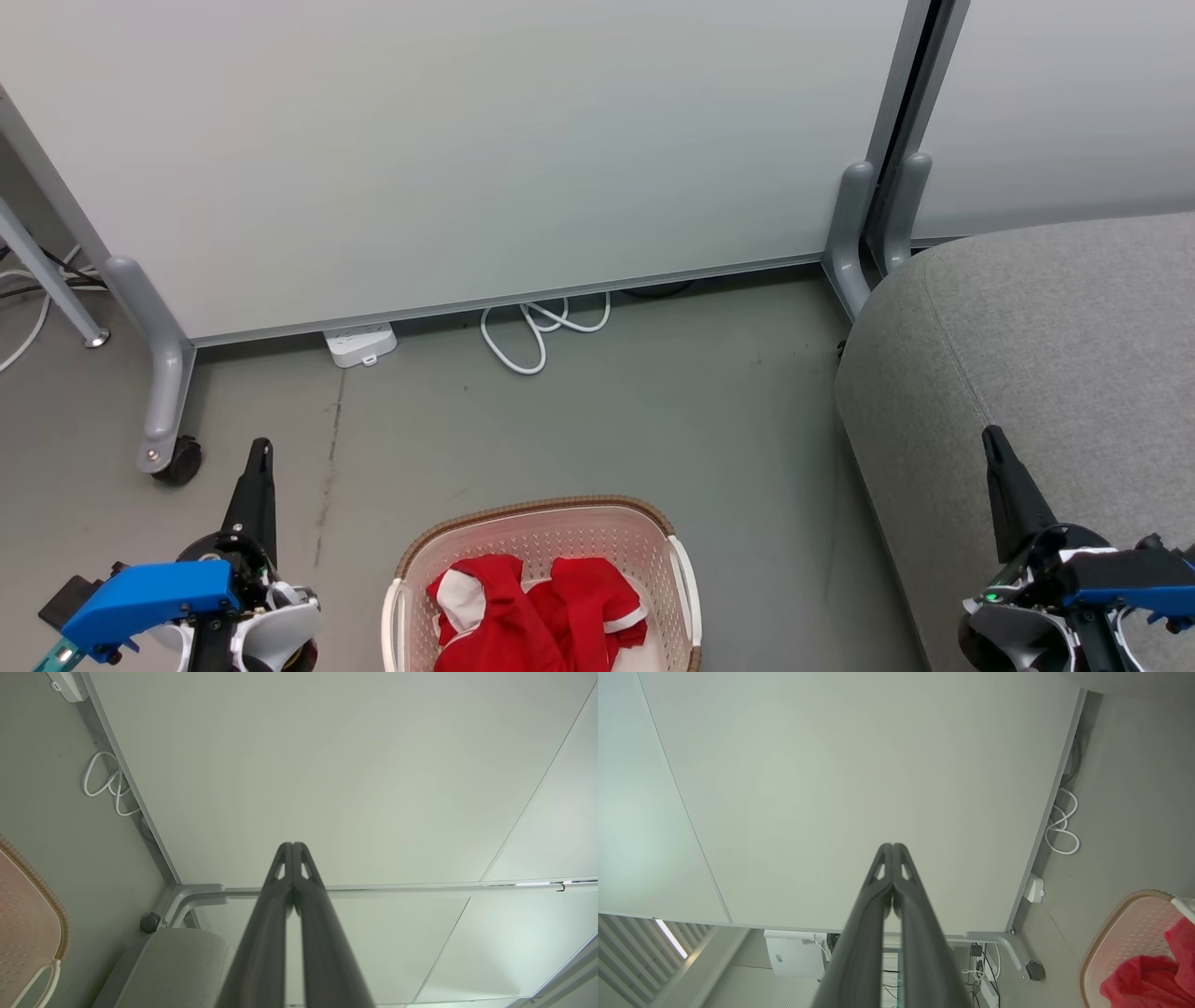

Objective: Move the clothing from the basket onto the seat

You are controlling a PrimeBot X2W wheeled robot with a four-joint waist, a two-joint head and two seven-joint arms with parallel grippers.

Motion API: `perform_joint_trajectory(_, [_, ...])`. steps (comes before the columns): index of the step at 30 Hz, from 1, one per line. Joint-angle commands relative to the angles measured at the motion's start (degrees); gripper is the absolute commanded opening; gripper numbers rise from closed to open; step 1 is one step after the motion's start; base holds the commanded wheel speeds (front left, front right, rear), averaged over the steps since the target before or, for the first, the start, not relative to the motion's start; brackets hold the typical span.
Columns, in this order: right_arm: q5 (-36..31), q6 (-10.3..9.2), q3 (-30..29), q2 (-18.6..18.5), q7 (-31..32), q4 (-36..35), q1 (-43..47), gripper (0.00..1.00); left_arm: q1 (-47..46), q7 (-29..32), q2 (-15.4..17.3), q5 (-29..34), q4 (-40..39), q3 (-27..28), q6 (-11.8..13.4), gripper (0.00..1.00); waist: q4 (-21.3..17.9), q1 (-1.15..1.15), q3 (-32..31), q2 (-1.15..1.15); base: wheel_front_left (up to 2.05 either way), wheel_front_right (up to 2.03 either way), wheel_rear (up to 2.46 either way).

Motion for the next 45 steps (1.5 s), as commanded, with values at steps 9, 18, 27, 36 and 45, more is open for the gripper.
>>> perform_joint_trajectory(9, [-0.09, -0.02, 0.74, 0.39, -0.54, 2.15, 1.86, 1.0, 2.49, -0.59, -0.45, -0.07, 2.1, -0.49, 0.03, 1.0, -0.01, 0.0, 0.0, 0.0, 0.0, 0.0, 0.0])
perform_joint_trajectory(18, [-5.95, 0.0, 2.36, 0.31, -3.17, 1.87, 1.5, 1.0, 2.43, -3.22, -0.34, 5.04, 1.49, -2.0, 0.03, 1.0, -0.07, 0.0, -0.01, 0.0, 0.0, 0.0, 0.0])
perform_joint_trajectory(27, [-19.34, 0.01, 2.67, 0.23, -5.56, 1.15, 1.27, 1.0, 2.51, -5.56, -0.29, 17.45, 0.06, -2.65, 0.87, 1.0, -0.15, 0.0, 0.07, 0.0, 0.0, 0.0, 0.0])
perform_joint_trajectory(36, [-29.94, 0.02, 3.59, 0.17, -7.48, 0.51, 1.48, 1.0, 3.0, -7.45, -0.24, 28.82, -1.09, -4.0, 1.46, 1.0, -0.17, 0.0, 0.05, 0.0, 0.0, 0.0, 0.0])
perform_joint_trajectory(45, [-38.55, 0.04, 4.51, 0.1, -9.07, 0.82, 1.48, 1.0, 3.59, -9.39, -0.02, 38.48, -1.43, -5.15, 1.84, 1.0, -0.19, 0.0, -0.07, 0.0, 0.0, 0.0, 0.0])
